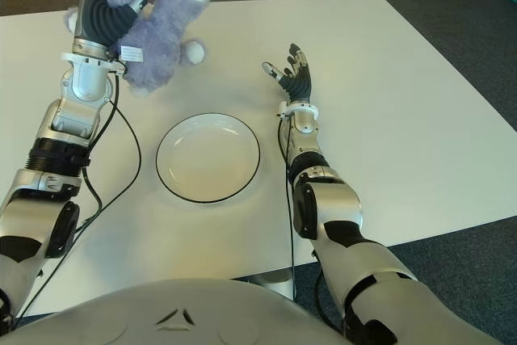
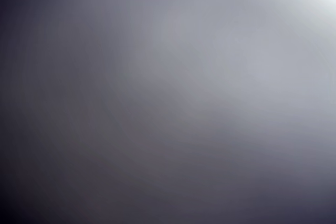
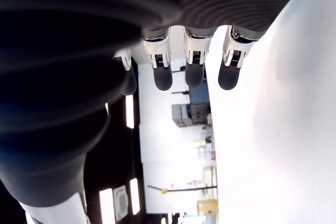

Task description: Put the doll into the plate.

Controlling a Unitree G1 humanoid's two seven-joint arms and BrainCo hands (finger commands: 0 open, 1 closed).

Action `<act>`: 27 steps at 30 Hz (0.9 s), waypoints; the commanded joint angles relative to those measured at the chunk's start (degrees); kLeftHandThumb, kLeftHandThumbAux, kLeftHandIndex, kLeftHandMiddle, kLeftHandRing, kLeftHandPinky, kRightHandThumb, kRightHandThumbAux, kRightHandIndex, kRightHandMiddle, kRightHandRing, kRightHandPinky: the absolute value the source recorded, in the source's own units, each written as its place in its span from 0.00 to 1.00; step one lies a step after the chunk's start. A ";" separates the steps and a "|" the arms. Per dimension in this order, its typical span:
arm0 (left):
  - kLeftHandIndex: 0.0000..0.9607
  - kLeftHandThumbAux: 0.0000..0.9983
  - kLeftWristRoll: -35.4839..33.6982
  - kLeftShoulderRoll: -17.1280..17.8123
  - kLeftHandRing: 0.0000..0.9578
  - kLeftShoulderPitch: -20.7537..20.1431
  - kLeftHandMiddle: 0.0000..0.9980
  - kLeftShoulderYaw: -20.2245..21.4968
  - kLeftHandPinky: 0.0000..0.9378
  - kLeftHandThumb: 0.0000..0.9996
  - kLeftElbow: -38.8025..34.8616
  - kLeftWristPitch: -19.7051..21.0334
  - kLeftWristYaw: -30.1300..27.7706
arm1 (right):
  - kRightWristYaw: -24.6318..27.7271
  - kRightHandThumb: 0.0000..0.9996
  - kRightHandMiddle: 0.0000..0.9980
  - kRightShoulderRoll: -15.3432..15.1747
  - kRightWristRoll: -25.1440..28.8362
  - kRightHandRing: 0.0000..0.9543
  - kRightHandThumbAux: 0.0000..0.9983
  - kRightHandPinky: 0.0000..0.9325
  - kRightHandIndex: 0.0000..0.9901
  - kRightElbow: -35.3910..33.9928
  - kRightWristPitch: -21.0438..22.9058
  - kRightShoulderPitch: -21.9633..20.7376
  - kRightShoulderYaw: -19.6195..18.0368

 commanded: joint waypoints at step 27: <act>0.86 0.60 5.25 -1.44 0.94 3.75 0.90 0.13 0.93 0.90 -11.28 1.57 -1.68 | 0.27 0.13 0.04 1.49 -0.29 0.05 0.82 0.08 0.09 3.79 4.01 4.61 -0.32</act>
